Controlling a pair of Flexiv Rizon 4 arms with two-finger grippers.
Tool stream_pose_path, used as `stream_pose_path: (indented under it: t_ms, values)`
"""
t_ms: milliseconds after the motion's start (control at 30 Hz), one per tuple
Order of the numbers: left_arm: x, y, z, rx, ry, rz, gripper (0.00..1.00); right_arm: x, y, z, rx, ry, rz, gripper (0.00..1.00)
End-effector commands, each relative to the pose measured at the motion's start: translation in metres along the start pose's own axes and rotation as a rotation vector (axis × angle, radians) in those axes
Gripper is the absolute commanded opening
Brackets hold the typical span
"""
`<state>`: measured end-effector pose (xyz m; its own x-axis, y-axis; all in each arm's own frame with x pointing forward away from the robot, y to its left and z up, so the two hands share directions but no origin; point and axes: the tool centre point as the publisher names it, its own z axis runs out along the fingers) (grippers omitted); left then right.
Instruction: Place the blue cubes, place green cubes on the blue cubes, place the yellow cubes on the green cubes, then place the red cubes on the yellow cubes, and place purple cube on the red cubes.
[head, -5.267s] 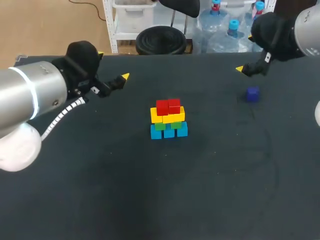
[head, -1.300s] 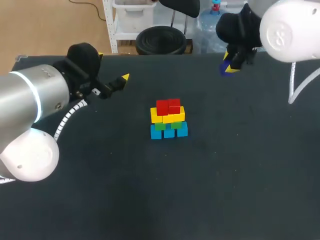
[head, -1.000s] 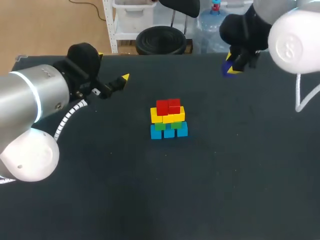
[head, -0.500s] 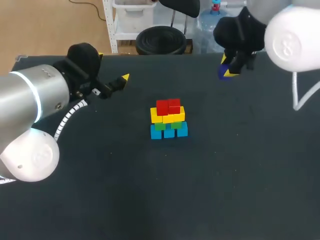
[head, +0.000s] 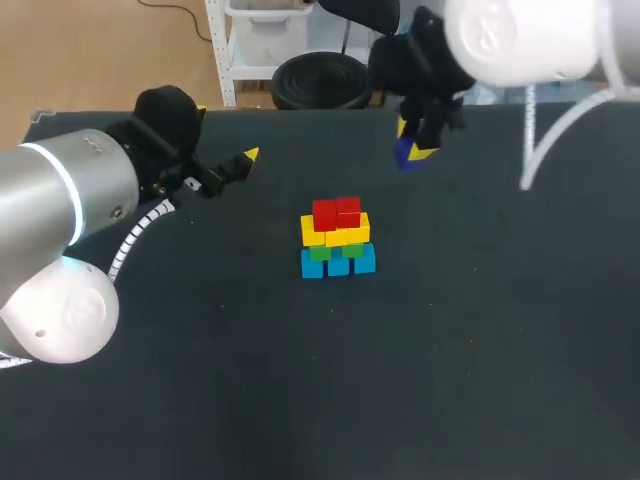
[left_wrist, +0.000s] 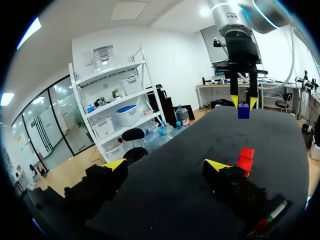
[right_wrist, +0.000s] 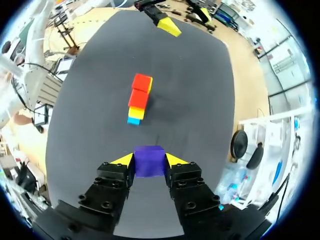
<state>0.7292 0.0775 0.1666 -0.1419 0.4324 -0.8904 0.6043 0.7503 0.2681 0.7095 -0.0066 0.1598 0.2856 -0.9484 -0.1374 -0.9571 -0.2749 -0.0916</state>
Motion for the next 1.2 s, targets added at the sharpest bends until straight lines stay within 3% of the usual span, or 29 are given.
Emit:
stream_pose_path:
  t_ms: [33,133,300,933,1200]
  values:
    - [-0.001,-0.003,0.001,-0.012,0.007,0.003,1.00,-0.016,-0.011,0.003,-0.047,0.019,-0.027,0.00]
    - [-0.001,-0.003,0.001,-0.012,0.007,0.003,1.00,-0.021,-0.014,0.005,-0.050,0.016,-0.039,0.00]
    - [-0.001,-0.003,0.001,-0.012,0.007,0.003,1.00,-0.016,-0.015,0.001,0.024,0.040,-0.085,0.00]
    - [-0.001,-0.003,0.001,-0.012,0.007,0.003,1.00,-0.016,-0.015,0.001,0.024,0.040,-0.085,0.00]
    - [-0.001,-0.003,0.001,-0.012,0.007,0.003,1.00,-0.022,-0.008,0.012,-0.030,-0.129,0.219,0.00]
